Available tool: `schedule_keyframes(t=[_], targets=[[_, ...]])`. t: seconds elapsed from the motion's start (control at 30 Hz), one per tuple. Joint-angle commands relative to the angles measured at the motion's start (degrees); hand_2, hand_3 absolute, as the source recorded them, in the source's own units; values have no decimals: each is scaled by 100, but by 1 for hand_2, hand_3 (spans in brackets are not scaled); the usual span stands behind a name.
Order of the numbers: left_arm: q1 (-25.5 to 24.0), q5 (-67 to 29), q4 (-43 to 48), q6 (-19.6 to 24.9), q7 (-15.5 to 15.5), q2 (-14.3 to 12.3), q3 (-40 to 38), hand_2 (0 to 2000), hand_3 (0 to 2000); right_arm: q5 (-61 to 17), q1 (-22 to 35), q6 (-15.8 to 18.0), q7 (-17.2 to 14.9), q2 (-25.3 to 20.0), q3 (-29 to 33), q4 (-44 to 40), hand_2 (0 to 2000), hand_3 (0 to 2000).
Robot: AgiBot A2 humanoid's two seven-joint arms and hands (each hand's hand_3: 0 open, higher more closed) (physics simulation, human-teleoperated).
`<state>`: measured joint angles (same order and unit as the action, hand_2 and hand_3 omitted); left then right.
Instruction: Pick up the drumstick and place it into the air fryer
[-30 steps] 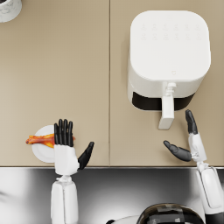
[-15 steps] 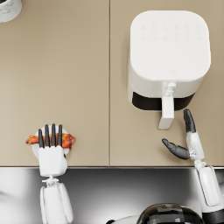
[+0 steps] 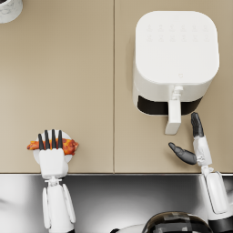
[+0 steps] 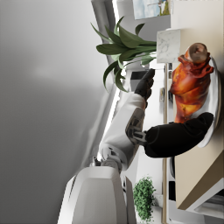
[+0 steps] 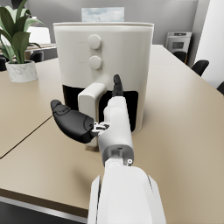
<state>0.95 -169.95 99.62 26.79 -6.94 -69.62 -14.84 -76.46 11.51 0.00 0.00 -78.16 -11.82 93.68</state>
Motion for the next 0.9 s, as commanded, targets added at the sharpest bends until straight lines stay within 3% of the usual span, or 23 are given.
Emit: schedule_keyframes(t=[0.03,0.23,0.27,0.3,0.43,0.5,0.6,0.77,0.9], targets=[[174,-4,-389,-39,5,33,142,0,0,0,93,0,0,-48,22,-25,0,0],[474,-15,-1314,-504,-107,100,381,0,0,0,116,0,0,-121,51,-108,0,0],[484,-21,-1436,-555,-184,113,417,1361,327,0,108,0,0,-129,56,-123,0,0],[547,-23,-1593,-482,-195,135,475,2000,653,0,127,0,0,-146,67,-150,0,0],[801,-13,-2026,-1298,-287,218,682,2000,1960,1,199,0,0,-213,27,-484,0,0],[822,-10,-1704,-1910,-90,245,771,2000,2000,1,337,0,0,-282,-37,-872,0,0],[834,-10,-1000,-2244,379,227,818,2000,2000,1,519,0,0,-375,-123,-1427,0,0],[924,-7,-32,-2244,631,209,890,2000,2000,1,875,0,0,-549,-302,-2427,0,0],[1118,-6,497,-2163,704,238,943,2000,2000,2,981,0,0,-636,-543,-2557,0,0]])
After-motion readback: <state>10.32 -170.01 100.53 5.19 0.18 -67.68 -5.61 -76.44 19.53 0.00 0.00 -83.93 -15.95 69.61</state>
